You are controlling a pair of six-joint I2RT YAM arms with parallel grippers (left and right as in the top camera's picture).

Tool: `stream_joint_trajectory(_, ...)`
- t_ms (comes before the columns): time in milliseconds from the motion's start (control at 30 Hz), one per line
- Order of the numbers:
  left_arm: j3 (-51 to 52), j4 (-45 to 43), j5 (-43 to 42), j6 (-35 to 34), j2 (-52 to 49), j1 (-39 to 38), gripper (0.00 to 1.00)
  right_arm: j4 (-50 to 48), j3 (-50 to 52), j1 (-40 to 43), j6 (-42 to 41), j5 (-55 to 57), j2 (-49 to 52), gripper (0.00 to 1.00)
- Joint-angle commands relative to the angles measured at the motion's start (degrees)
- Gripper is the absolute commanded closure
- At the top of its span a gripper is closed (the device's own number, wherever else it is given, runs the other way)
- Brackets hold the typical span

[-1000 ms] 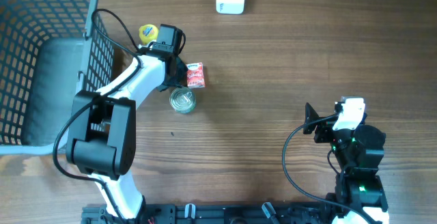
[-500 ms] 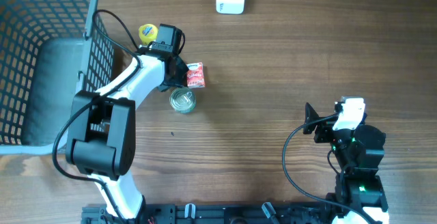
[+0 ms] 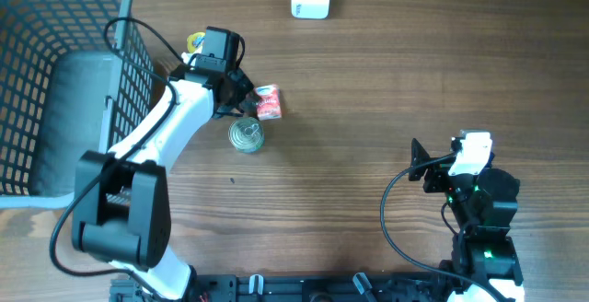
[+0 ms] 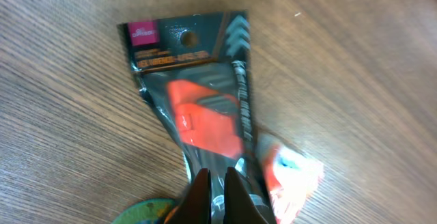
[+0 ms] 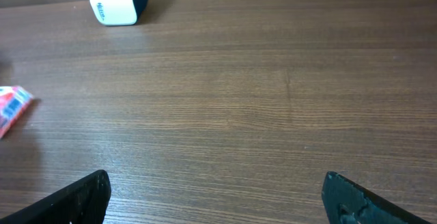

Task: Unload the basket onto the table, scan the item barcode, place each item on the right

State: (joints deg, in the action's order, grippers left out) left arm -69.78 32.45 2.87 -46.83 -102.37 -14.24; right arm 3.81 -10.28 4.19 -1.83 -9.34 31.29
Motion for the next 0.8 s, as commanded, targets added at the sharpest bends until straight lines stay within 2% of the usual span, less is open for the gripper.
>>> stream_joint_trajectory(0,0.33,-0.35,-1.16,0.07,2.58,0.04,0.96,-0.17,-1.16,0.17,0.17,-0.04,0.02,0.0)
stream_joint_trajectory(200,0.35,-0.5,-3.72,0.04,2.69,0.04,0.96,-0.28,-1.16,0.17,0.2,-0.04,0.02,0.0)
stream_joint_trajectory(233,0.35,-0.48,-3.72,0.04,2.69,0.04,0.93,-0.28,-1.16,0.17,0.17,-0.04,0.02,0.0)
stream_joint_trajectory(267,0.35,-0.35,-3.56,0.04,2.69,0.04,0.72,-0.28,-1.18,0.17,0.17,-0.04,0.02,0.0)
stream_joint_trajectory(300,0.35,-0.33,-3.37,0.04,2.69,0.04,0.46,-0.28,-1.16,0.17,0.2,-0.04,0.02,0.01)
stream_joint_trajectory(333,0.35,-0.35,-2.75,0.04,2.67,0.04,0.27,-0.28,-1.16,0.17,0.2,-0.04,0.02,0.0)
stream_joint_trajectory(400,0.35,-0.33,0.15,0.04,2.51,0.04,0.03,-0.31,-1.16,0.17,0.2,-0.04,0.02,0.0)
stream_joint_trajectory(433,0.35,-0.35,1.27,0.04,2.47,0.04,0.0,-0.31,-1.16,0.17,0.2,-0.04,0.02,0.0)
stream_joint_trajectory(600,0.35,-0.61,7.82,0.07,2.1,0.04,0.0,-0.33,-1.16,0.17,0.2,-0.04,0.02,0.0)
stream_joint_trajectory(767,0.35,-2.05,8.74,0.07,-0.2,-0.02,0.0,-0.35,-1.16,0.17,0.17,-0.04,0.02,0.0)
